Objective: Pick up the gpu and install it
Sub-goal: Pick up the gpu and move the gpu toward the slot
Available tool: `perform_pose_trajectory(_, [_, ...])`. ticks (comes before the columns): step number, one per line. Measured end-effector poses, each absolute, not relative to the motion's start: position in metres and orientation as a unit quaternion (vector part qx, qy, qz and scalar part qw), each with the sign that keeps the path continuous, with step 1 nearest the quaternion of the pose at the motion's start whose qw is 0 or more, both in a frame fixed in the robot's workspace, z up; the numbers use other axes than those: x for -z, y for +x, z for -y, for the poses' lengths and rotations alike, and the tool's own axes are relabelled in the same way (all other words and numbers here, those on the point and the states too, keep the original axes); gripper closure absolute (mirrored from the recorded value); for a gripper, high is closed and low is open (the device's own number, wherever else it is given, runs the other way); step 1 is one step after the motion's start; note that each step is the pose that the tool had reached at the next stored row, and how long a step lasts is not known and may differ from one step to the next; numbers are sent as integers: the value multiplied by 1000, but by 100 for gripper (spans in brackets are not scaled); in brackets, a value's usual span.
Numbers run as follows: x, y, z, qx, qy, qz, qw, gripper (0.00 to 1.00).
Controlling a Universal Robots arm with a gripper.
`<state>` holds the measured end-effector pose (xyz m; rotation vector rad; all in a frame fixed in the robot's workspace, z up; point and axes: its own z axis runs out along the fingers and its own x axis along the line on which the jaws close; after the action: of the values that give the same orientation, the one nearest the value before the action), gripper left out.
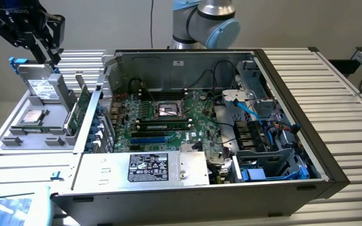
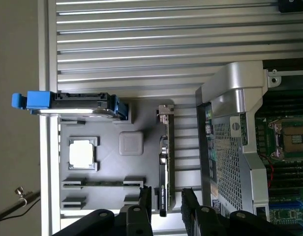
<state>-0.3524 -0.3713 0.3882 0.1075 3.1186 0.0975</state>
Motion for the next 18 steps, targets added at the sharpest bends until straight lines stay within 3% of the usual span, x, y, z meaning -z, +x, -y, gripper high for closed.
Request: perform_pose_trajectory(18, [-358,-352,374,-31,34,-999,10,61])
